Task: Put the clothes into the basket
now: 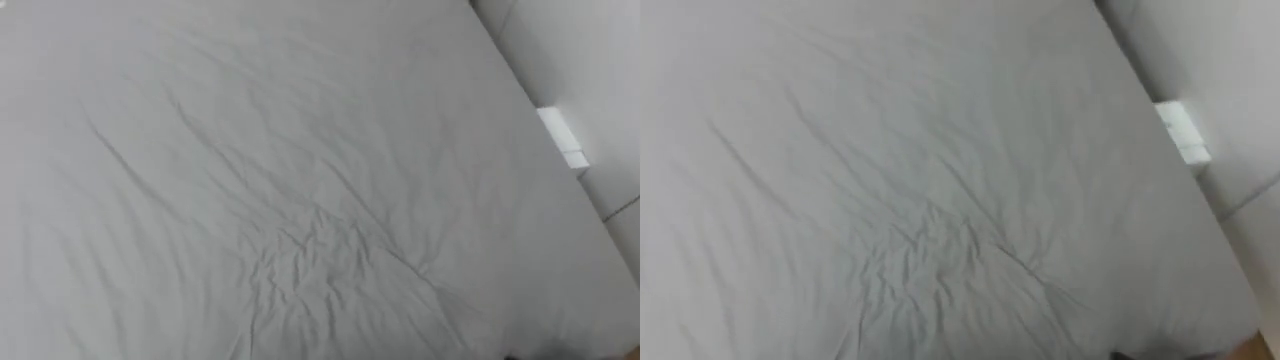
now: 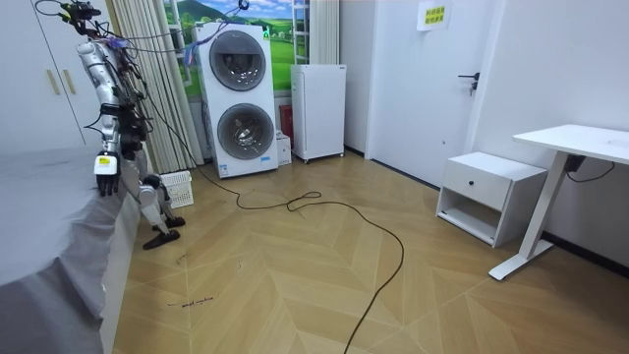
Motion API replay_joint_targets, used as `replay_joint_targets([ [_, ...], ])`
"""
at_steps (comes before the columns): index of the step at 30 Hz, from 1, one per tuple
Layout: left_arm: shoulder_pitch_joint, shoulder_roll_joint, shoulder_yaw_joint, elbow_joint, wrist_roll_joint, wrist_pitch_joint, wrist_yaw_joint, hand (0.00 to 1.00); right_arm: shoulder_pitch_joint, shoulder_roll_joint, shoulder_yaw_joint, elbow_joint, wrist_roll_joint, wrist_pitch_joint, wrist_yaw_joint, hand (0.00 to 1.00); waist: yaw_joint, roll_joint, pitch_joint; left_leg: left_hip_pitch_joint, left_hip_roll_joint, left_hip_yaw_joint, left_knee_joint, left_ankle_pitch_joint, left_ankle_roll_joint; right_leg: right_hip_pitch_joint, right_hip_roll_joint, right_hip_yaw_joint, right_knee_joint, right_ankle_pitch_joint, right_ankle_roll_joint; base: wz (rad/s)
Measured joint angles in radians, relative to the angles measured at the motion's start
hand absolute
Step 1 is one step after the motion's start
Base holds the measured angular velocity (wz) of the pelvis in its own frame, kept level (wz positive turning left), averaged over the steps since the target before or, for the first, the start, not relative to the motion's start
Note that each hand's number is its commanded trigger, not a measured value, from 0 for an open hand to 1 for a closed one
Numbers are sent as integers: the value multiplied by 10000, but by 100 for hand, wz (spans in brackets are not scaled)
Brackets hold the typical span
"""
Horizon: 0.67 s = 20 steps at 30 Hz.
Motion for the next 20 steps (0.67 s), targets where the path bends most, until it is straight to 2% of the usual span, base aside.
replay_joint_targets([
  [4,-48,-34,1,-13,-8,-5,323,0,190,-40,246,163,-209,27,299,0,61,-188,106,91,-27,-37,0,-1,0,192,-23,-114,-63,-26,26,13],
  [5,-72,-47,31,-10,-12,-13,363,0,260,18,373,161,-477,29,342,0,165,-213,124,98,-22,-44,1,-2,0,220,-17,-140,-136,-30,20,4],
  [8,-149,-256,405,2,0,-15,358,0,332,45,290,323,-891,56,376,0,240,-231,140,199,-50,-189,-16,-3,1,345,-14,-201,-150,-71,38,10],
  [11,-140,-496,709,4,2,-33,309,0,528,10,206,348,-909,147,525,0,516,-231,138,428,-56,-191,-173,-3,1,493,-13,-208,-158,-82,37,0],
  [14,-112,-693,746,6,9,-48,309,0,607,-5,311,367,-979,276,539,0,731,-208,86,499,-126,-197,-203,-8,-7,536,-13,-194,-148,-91,30,-4],
  [20,-73,-824,745,7,175,-64,306,0,627,-5,334,449,-1133,489,503,0,794,-212,61,586,-152,-248,-218,-20,-11,673,-14,-205,-162,-88,30,1],
])
